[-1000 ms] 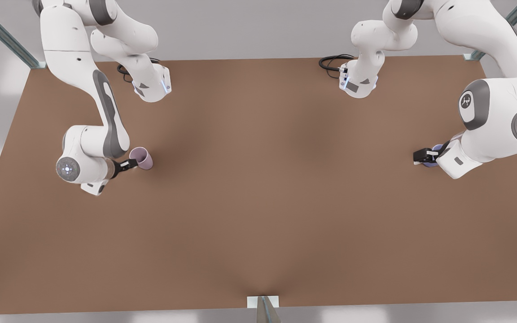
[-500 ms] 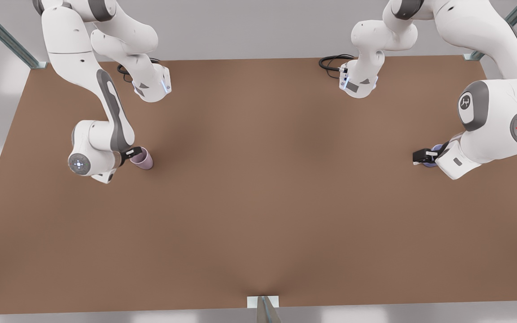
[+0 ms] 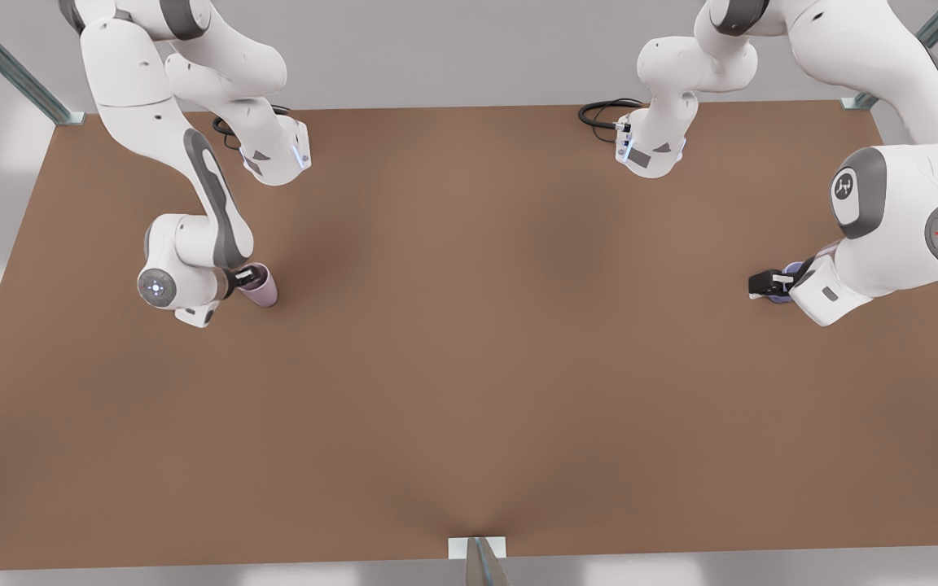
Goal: Stack the cups, with the pink cup at the bottom and the purple cup at the top
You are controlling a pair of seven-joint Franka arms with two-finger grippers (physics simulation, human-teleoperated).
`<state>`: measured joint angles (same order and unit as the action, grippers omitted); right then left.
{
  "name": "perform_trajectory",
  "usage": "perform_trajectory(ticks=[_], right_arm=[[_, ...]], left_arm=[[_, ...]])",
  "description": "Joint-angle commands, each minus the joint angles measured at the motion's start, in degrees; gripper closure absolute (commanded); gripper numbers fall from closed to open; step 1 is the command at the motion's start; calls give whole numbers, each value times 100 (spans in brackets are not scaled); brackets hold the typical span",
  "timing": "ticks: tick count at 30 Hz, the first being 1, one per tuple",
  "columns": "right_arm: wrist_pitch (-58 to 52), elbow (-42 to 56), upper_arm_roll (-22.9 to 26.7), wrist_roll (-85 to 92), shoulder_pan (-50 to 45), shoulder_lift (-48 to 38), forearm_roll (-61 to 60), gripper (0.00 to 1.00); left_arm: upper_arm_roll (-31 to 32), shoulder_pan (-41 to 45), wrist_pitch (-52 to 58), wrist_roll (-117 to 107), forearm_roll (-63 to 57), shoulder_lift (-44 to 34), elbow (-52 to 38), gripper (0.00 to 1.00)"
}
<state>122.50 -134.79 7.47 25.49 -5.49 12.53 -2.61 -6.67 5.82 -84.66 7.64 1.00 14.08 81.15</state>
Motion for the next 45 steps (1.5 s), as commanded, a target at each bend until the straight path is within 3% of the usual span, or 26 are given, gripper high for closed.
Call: perform_trajectory(ticks=[1,5,12,15,19,22,25,26,31,34,45], right_arm=[[371,-3,0,140,-5,30,-11,39],[353,15,0,79,-31,39,-11,79],[81,120,-26,-61,-181,-347,-11,79],[-569,550,-44,-1001,-883,-919,-29,79],[-912,1631,-307,-3004,-2043,-717,-99,79],[-1219,3186,-641,-4886,-2826,311,-504,79],[-1606,5208,-659,-6160,-3582,1708,-943,79],[-1984,6481,-650,-6644,-3863,2551,-917,79],[-1694,9093,-615,-7919,-4215,4723,-882,79],[-1519,9164,-237,-7893,-4171,4908,-653,79],[-1185,9182,-246,-7884,-4145,5295,-662,79]], left_arm=[[-1,-1,2,1,-3,-2,-3,0],[-1,-1,2,10,-3,-11,-3,0],[-1,-1,10,10,-3,-11,-3,0],[-1,7,46,1,-3,-28,-3,0],[-10,7,46,10,-3,-28,-3,0],[-98,-1,-7,54,-3,-19,-3,0],[-124,-1,-7,62,-3,-11,-3,0],[-124,-1,-16,71,-3,-2,-3,0],[-124,-1,-16,62,-3,25,-11,0],[-133,-1,-16,71,-3,25,-11,0],[-133,-1,-16,71,-3,25,-11,0]])
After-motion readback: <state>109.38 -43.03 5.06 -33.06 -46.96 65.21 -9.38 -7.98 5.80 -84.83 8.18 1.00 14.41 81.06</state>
